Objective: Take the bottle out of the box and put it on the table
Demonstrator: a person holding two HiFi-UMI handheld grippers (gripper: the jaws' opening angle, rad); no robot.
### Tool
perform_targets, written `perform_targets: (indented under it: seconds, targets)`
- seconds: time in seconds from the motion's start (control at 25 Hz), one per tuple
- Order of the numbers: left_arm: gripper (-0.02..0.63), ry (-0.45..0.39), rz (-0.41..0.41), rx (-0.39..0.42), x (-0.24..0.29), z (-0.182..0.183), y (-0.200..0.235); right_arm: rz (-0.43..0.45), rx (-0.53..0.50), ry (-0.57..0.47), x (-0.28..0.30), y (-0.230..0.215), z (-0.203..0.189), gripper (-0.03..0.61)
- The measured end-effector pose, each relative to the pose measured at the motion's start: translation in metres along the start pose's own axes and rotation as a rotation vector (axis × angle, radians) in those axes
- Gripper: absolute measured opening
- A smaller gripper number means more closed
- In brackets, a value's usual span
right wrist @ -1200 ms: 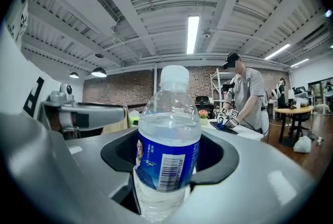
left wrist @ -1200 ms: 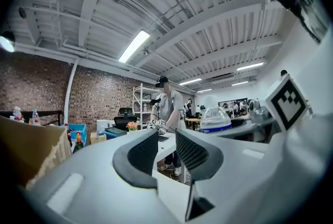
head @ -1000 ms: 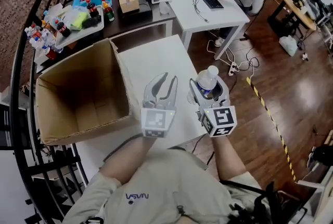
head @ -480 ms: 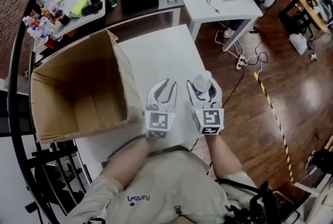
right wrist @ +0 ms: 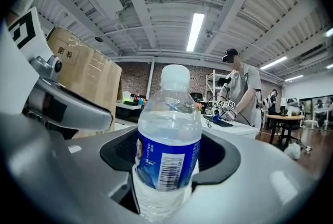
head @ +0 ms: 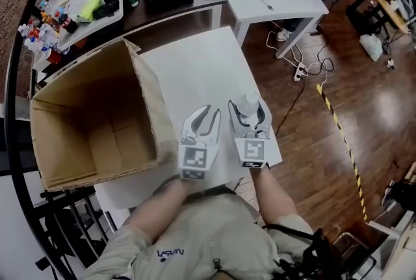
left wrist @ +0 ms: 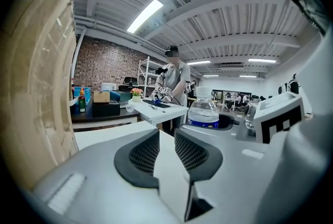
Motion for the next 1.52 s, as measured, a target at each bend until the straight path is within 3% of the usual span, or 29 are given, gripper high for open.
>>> perform_targets:
  seconds: [0.24, 0.56, 0.76, 0.88, 0.96, 1.12, 1.36, 1.52]
  targets:
    - [0.091, -0.001, -0.026, 0.004, -0.001, -0.013, -0.006, -0.027, -0.024, 0.023, -0.012, 0.002, -0.006, 0.316]
    - [0.091, -0.056, -0.075, 0.009, -0.022, 0.01, -0.025, 0.012, -0.013, 0.136, -0.024, 0.003, -0.012, 0.339]
    - [0.089, -0.104, -0.157, 0.03, -0.063, 0.028, -0.052, -0.093, 0.063, 0.104, -0.075, -0.003, 0.012, 0.34]
    - [0.061, -0.146, -0.176, 0.036, -0.099, 0.042, -0.064, -0.166, 0.092, 0.041, -0.118, -0.001, 0.044, 0.269]
    - [0.035, -0.186, -0.177, 0.051, -0.126, 0.056, -0.067, -0.178, 0.099, -0.007, -0.143, 0.007, 0.073, 0.157]
    - [0.001, -0.28, -0.139, 0.048, -0.187, 0.073, -0.06, -0.124, 0.092, -0.085, -0.187, 0.047, 0.131, 0.009]
    - [0.0, -0.329, -0.004, -0.025, -0.287, 0.097, -0.028, 0.022, 0.109, -0.084, -0.236, 0.122, 0.176, 0.0]
    - [0.0, -0.34, 0.11, -0.008, -0.345, 0.103, -0.002, 0.122, 0.114, -0.084, -0.256, 0.169, 0.187, 0.0]
Point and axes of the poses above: the fingertips, and each gripper's own axes: x forward along the fingers, y to its left, z out of its top, the point moved 3 cm from there along -x, backward along the fingers, and after that the axes turned 1 degree about -x, right-handed, at the moved point
